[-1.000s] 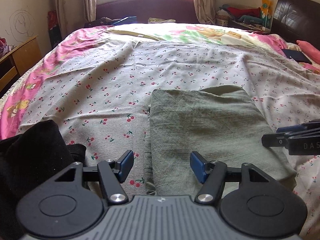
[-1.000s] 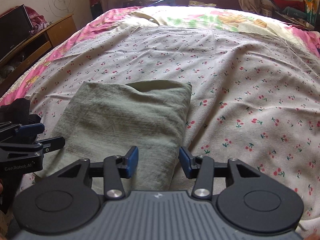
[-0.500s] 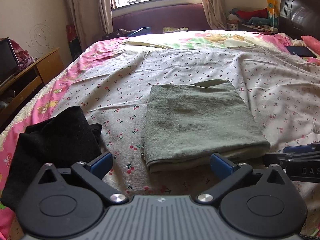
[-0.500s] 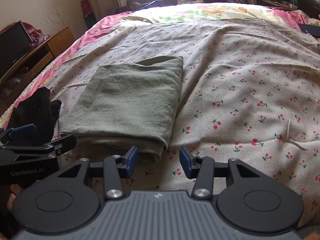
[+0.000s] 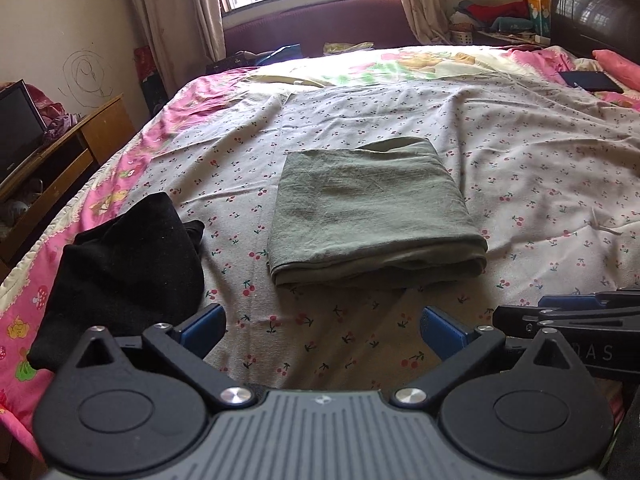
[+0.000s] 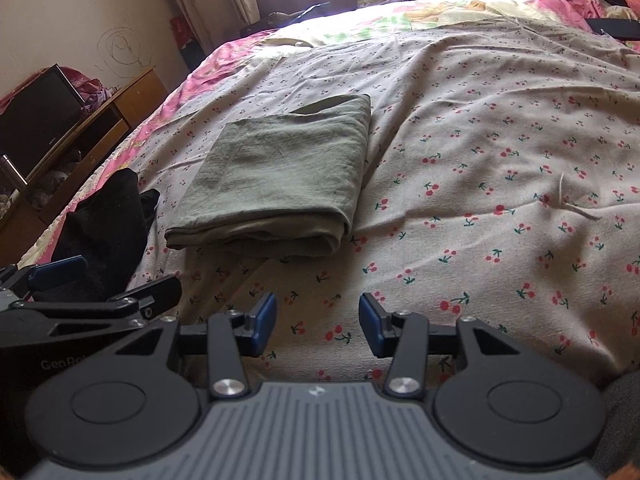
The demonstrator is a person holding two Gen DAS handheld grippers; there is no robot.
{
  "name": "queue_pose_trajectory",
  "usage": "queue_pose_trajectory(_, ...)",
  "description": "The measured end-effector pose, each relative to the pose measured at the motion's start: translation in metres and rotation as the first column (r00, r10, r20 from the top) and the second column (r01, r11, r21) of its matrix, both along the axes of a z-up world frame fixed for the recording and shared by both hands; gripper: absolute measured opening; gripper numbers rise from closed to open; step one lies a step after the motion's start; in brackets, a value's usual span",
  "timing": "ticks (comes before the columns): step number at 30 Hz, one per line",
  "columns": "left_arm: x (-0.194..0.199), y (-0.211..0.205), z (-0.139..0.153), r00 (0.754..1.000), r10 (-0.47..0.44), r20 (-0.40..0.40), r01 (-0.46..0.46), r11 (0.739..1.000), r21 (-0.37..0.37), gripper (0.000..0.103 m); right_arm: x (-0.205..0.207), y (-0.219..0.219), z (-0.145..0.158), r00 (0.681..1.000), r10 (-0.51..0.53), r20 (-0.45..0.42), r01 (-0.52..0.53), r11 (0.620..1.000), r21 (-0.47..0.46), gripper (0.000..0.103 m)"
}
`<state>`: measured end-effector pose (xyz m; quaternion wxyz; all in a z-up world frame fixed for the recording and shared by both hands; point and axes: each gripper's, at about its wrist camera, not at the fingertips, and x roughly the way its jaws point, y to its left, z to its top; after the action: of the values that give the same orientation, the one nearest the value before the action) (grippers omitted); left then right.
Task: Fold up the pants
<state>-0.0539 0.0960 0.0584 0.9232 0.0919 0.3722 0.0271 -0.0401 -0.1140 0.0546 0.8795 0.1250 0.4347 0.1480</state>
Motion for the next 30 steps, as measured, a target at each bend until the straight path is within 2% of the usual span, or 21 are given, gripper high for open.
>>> queue_pose_trajectory(13, 0.011, 0.005, -0.010, 0.998, 0.025, -0.053, -0.028, 0.998, -0.052, 0.103, 0.001, 0.002, -0.010, 1.000, -0.006, -0.023, 0.006, 1.000, -0.001, 0.047)
queue_pose_trajectory(30, 0.012, 0.002, -0.011, 0.998, 0.019, -0.063, -0.022, 0.999, -0.045, 0.103, 0.002, -0.001, -0.016, 0.999, -0.012, -0.034, 0.012, 1.000, 0.016, 0.047)
